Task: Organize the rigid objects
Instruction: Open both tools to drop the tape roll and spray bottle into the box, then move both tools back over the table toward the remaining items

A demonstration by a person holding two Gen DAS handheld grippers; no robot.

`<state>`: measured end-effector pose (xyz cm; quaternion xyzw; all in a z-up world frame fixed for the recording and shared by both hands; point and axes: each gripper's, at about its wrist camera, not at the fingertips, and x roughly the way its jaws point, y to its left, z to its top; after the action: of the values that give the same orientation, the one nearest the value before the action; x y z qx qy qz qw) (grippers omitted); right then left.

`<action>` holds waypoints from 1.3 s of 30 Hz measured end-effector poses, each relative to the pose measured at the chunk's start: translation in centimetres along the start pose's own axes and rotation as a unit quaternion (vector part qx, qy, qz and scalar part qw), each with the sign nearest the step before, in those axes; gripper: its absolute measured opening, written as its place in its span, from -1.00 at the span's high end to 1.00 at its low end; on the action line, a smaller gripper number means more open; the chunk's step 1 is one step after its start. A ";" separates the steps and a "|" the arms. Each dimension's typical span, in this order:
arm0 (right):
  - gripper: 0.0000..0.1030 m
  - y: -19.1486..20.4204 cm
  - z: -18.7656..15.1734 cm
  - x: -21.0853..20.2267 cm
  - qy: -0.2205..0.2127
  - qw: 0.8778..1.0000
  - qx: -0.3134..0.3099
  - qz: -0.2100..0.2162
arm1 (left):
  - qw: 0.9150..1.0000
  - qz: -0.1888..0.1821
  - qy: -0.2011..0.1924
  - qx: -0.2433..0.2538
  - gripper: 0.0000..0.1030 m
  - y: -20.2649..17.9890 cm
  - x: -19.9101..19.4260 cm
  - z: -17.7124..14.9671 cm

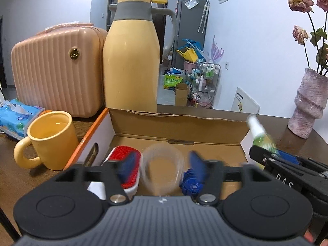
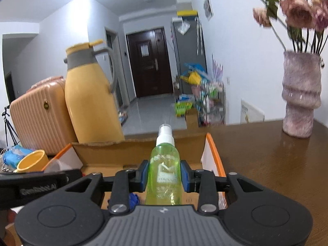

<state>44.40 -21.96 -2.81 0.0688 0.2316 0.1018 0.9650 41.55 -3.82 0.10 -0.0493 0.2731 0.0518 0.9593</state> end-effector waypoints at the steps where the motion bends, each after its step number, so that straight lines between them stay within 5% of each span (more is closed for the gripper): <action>1: 0.07 -0.1 0.0 -0.1 0.002 1.000 0.003 -0.002 | 1.000 0.012 -0.007 -0.001 -0.87 0.0 -0.2 0.0; 2: -0.22 -0.2 0.0 -0.1 0.003 1.000 0.005 -0.005 | 1.000 0.023 -0.014 -0.003 -0.97 0.0 -0.4 0.0; 5: -0.59 -0.3 0.0 -0.6 -0.010 1.000 0.003 -0.020 | 0.999 0.035 -0.017 -0.012 -1.00 0.3 -0.7 0.1; 13: -0.90 -0.2 0.1 -1.0 -0.016 0.999 -0.002 -0.039 | 0.999 0.039 -0.012 -0.023 -1.00 0.9 -0.7 0.3; 39: -0.96 1.2 -2.5 -7.8 -0.066 0.996 -0.040 -0.036 | 0.997 0.003 -0.076 -0.008 -1.00 2.7 -8.0 -2.4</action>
<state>36.27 -22.39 -1.41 0.0281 0.1659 0.0718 0.9831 33.21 -2.06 2.09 -0.0522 0.1996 0.0608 0.9766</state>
